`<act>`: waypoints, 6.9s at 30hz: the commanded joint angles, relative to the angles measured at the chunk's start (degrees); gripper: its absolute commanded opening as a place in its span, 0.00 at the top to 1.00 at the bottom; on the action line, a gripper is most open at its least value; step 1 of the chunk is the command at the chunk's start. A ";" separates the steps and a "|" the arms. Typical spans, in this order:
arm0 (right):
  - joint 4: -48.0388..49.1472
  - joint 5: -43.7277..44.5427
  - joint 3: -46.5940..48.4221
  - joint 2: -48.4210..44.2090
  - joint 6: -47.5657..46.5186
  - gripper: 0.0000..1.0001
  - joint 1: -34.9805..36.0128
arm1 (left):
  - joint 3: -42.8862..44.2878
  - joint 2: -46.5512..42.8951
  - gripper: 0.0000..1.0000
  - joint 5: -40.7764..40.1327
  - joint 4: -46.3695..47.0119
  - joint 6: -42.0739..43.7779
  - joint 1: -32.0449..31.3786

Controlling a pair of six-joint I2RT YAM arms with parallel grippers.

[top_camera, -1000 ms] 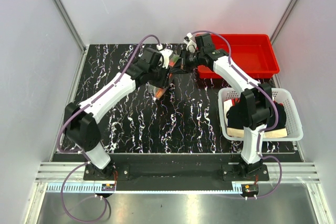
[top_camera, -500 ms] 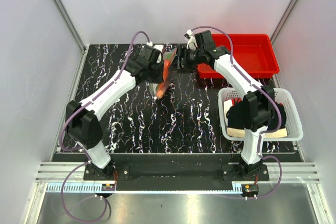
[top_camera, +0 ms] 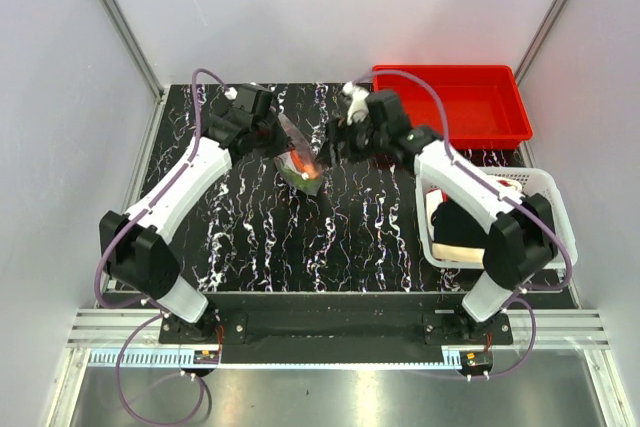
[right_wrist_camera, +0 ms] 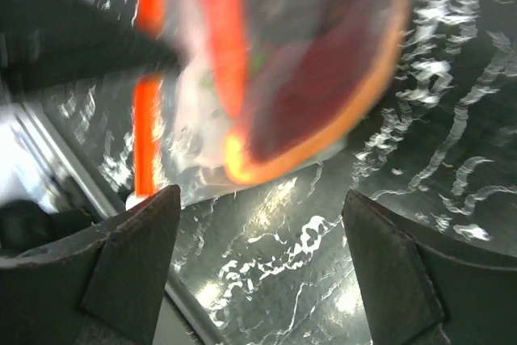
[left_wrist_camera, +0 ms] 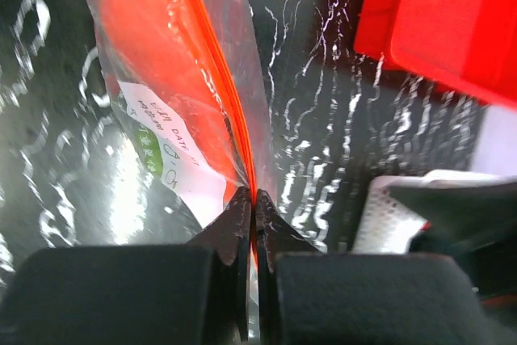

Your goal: Open the zip-top bag and remove the fake food

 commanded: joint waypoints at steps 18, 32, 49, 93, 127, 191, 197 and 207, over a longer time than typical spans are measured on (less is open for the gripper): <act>65.65 2.52 -40.95 -13.41 -17.18 0.05 8.98 | -4.24 -5.80 1.00 10.37 -2.03 -35.23 3.24; 74.54 1.73 -40.51 -7.17 -11.65 0.55 10.21 | -4.77 -5.80 1.00 12.14 -1.85 -41.57 3.24; 63.39 -0.81 -39.29 -12.17 -11.64 1.00 9.69 | -7.58 -16.59 0.35 4.14 7.90 6.92 3.68; 37.63 -35.27 -22.14 -5.32 -10.06 0.99 -4.20 | 0.95 -1.14 0.60 30.59 -2.11 68.55 -5.99; 58.37 -32.37 -29.70 -3.92 4.71 1.00 -2.18 | 3.32 -5.97 0.60 40.07 1.05 61.96 -2.30; 64.35 -38.43 -27.42 -0.31 13.41 1.00 -2.18 | -0.81 -2.90 0.69 32.35 3.95 66.62 -6.52; 63.56 -37.91 -27.95 -0.84 12.36 1.00 -2.18 | -0.99 -3.33 0.85 34.11 3.95 66.80 -5.99; 69.70 -35.27 -31.46 -2.16 13.84 1.00 -2.27 | -2.13 -4.39 0.98 37.18 2.90 67.85 -4.06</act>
